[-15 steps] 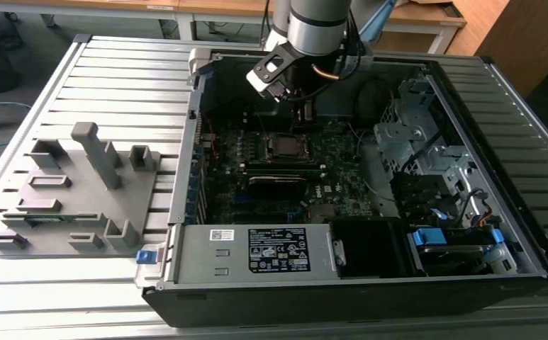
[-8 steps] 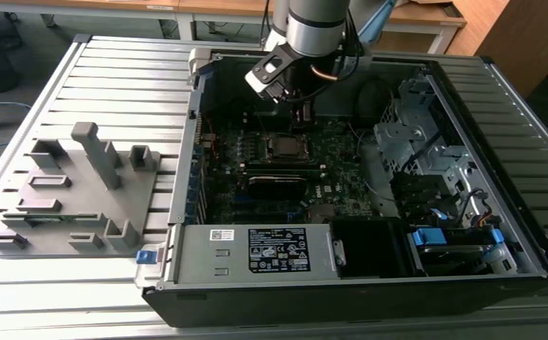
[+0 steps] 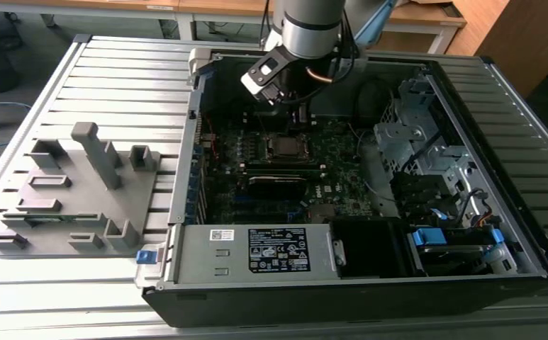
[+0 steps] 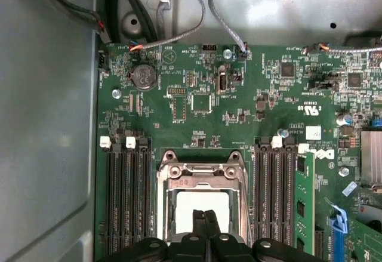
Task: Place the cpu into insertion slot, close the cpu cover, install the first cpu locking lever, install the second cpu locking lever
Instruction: 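Close the cpu cover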
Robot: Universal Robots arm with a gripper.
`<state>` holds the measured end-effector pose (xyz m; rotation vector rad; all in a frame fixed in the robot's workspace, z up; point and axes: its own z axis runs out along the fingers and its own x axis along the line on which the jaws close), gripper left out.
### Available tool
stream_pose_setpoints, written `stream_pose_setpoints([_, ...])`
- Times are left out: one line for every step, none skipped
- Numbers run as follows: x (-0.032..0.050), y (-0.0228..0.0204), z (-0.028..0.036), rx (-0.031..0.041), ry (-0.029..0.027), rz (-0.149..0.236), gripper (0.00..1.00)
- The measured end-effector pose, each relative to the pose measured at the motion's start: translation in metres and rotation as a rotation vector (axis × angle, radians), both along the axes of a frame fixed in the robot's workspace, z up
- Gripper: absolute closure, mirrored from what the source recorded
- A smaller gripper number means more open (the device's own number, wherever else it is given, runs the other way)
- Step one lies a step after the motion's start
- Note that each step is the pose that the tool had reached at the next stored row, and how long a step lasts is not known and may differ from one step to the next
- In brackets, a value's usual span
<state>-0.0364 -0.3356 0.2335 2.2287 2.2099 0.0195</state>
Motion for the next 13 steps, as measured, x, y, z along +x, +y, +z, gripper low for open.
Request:
stream_pose_setpoints([-0.0009, 0.0000, -0.0009, 0.0002, -0.0001, 0.000, 0.89])
stream_pose_setpoints([-0.0015, 0.0000, -0.0017, 0.0001, 0.0000, 0.000, 0.89])
stream_pose_setpoints([-0.0017, 0.0000, -0.0020, 0.0000, 0.0000, 0.000, 0.89])
stream_pose_setpoints([-0.0018, 0.0000, -0.0023, 0.0000, 0.0000, 0.000, 0.89])
stream_pose_setpoints([-0.0020, 0.0000, -0.0025, 0.0000, 0.0000, 0.000, 0.89])
stream_pose_setpoints([-0.0020, 0.0000, -0.0025, -0.0001, 0.0001, 0.000, 0.89])
stream_pose_setpoints([-0.0020, 0.0000, -0.0025, -0.0002, 0.0001, 0.000, 0.89])
stream_pose_setpoints([-0.0021, 0.0000, -0.0026, -0.0001, 0.0001, 0.000, 0.89])
stream_pose_setpoints([-0.0021, 0.0000, -0.0027, 0.0000, 0.0000, 0.000, 0.89])
stream_pose_setpoints([-0.0021, 0.0000, -0.0027, 0.0000, 0.0000, 0.000, 0.89])
stream_pose_setpoints([-0.0021, 0.0000, -0.0027, 0.0000, 0.0000, 0.001, 0.89])
stream_pose_setpoints([-0.0021, 0.0000, -0.0028, 0.0000, 0.0000, 0.005, 0.89])
stream_pose_setpoints([-0.0021, 0.0000, -0.0028, 0.0000, 0.0000, 0.013, 0.89])
